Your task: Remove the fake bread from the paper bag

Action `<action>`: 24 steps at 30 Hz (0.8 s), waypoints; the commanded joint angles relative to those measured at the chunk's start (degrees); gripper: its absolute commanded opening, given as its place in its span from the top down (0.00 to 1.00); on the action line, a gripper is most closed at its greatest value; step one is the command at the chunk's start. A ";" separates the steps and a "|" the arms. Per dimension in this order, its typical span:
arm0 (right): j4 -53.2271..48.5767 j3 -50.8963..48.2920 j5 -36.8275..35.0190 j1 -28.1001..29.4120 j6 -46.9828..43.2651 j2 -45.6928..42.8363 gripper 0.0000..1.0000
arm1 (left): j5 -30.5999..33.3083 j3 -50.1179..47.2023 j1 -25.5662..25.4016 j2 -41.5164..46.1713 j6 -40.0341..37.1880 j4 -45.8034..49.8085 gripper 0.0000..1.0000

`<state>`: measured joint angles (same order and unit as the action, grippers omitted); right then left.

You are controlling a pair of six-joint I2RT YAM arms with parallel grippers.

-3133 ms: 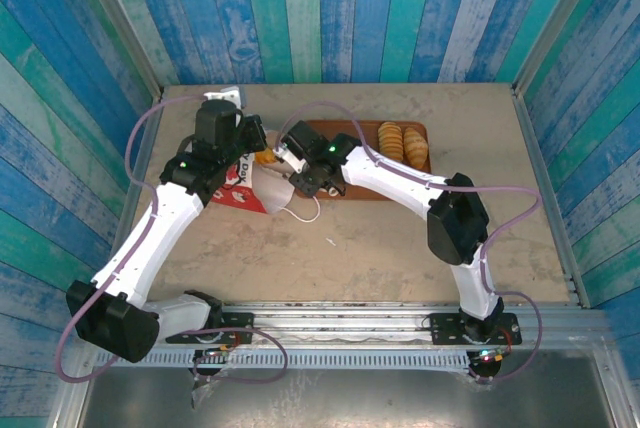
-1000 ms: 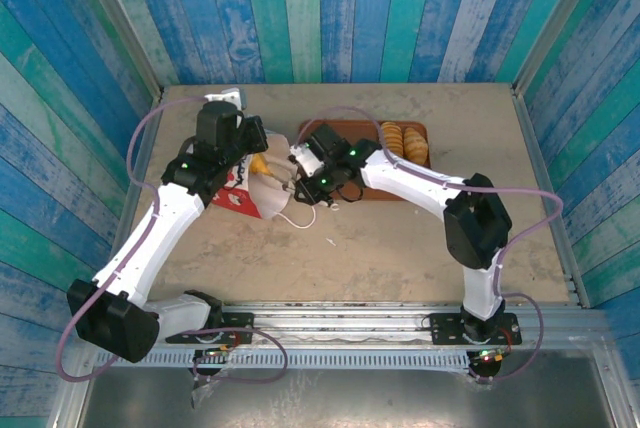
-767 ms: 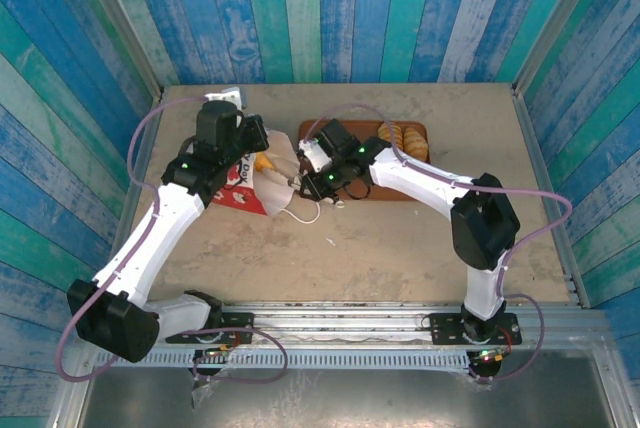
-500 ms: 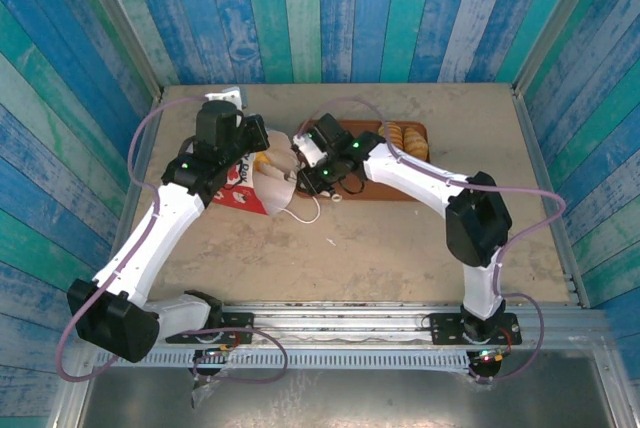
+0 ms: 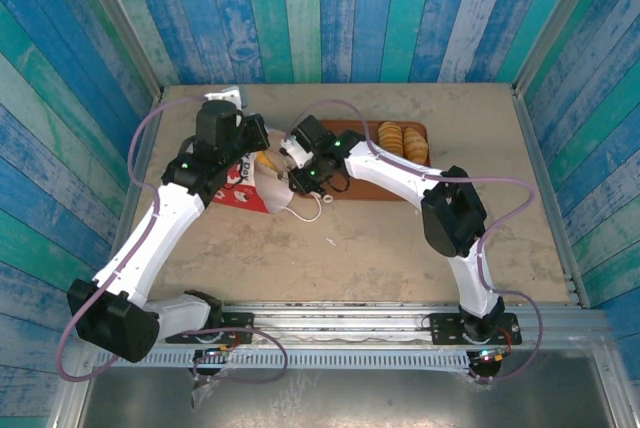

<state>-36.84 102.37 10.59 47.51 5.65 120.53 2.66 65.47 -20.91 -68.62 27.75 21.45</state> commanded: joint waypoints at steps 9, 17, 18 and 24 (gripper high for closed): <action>5.11 -7.53 11.32 -2.78 3.70 -10.49 0.62 | -0.19 0.62 -0.19 0.42 0.37 -2.02 1.00; 13.11 -18.07 21.80 -6.85 8.70 -16.50 0.62 | -0.61 0.62 -0.14 -0.09 0.66 -2.56 1.00; 13.49 -18.79 22.65 -7.14 8.80 -16.76 0.61 | -0.70 0.70 -0.19 -0.19 0.80 -2.62 1.00; 16.25 -21.92 29.07 -9.10 11.55 -19.03 0.61 | -0.38 0.54 -0.17 0.05 0.64 -2.38 1.00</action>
<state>-25.10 81.28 32.99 39.13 14.96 105.12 2.48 65.47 -20.91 -68.62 28.21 20.86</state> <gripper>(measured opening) 0.393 0.041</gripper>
